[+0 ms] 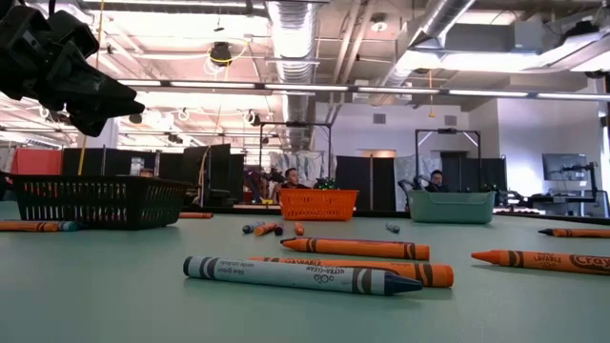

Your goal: Sort crayons

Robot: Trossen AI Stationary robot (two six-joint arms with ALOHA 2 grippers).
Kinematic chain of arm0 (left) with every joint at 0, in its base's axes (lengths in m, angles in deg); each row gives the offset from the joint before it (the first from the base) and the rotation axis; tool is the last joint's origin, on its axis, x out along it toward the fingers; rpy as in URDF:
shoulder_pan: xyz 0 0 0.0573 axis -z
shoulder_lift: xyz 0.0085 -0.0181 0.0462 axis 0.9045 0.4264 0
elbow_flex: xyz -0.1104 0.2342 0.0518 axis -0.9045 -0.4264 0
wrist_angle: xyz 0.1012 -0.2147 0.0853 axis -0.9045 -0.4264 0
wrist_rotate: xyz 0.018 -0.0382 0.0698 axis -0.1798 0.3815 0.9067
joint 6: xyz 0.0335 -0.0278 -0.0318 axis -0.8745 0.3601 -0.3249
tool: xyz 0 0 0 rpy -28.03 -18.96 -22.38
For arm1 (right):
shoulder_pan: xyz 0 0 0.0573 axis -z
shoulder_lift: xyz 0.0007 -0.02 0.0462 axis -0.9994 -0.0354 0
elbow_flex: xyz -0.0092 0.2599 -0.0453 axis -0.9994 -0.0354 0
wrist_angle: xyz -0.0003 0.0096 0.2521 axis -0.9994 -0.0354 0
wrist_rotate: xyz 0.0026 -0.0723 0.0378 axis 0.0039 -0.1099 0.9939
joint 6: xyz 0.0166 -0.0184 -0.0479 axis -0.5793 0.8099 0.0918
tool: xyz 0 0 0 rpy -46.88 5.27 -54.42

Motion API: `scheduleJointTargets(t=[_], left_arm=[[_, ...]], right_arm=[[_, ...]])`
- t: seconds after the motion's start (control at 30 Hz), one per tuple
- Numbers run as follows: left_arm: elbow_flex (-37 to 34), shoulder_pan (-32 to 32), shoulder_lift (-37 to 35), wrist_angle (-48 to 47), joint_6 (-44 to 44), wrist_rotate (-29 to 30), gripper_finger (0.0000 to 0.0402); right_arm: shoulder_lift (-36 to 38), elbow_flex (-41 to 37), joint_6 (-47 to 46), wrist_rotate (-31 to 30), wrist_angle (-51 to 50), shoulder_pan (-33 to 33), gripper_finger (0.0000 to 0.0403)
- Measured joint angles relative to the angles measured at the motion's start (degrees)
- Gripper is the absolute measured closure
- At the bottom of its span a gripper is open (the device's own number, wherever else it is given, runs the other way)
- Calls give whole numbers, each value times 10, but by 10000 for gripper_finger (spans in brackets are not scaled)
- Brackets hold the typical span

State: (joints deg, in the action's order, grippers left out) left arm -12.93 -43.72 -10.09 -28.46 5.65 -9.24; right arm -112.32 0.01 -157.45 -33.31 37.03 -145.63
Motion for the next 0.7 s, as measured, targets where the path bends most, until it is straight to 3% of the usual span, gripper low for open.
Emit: scheduleJointTargets(t=[0.4,0.7], left_arm=[[0,0,0,0,0,0,274],[0,0,0,0,0,0,274]], right_arm=[[0,-38,-76,-33,35,-35,272],[0,-45,-80,-35,36,-34,272]])
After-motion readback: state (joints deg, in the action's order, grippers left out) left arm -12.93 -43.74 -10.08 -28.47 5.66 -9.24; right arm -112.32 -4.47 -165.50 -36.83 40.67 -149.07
